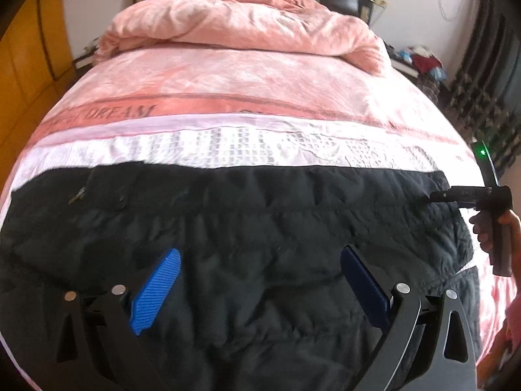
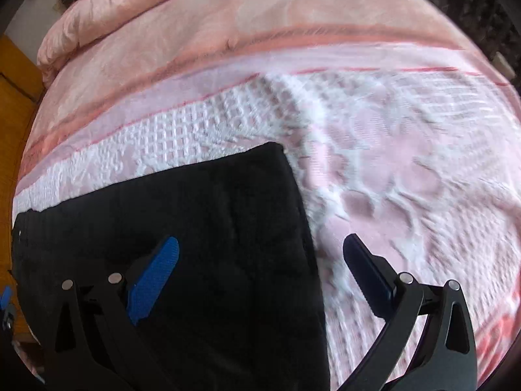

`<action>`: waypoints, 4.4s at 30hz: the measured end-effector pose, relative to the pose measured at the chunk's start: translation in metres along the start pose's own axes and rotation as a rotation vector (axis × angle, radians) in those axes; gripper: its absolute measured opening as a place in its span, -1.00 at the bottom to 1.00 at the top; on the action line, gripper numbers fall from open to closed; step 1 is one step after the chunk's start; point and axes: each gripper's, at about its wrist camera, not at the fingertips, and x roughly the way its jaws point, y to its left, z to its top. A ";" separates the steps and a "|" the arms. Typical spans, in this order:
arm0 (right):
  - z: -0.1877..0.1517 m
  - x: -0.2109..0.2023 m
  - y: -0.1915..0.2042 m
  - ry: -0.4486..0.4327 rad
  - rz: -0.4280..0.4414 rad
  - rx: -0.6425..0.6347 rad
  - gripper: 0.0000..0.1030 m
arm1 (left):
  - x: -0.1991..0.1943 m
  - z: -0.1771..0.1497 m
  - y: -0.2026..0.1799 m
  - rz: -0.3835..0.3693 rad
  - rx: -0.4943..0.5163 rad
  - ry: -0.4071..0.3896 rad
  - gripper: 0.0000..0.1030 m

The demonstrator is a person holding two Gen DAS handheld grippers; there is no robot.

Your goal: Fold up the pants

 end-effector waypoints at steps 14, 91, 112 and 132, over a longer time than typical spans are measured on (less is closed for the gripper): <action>-0.038 -0.020 0.011 -0.070 0.046 -0.177 -0.73 | 0.030 0.029 -0.022 -0.111 0.122 0.023 0.93; -0.335 -0.162 0.009 -0.355 0.274 -0.014 -0.08 | -0.063 -0.223 -0.114 -0.118 0.659 -0.128 -0.89; -0.313 -0.049 0.122 -0.063 0.082 -0.081 -0.11 | -0.120 -0.186 0.001 -0.162 0.195 -0.079 0.51; -0.316 -0.052 0.105 -0.064 0.109 -0.053 -0.11 | -0.028 -0.091 0.144 -0.168 -0.347 0.194 -0.29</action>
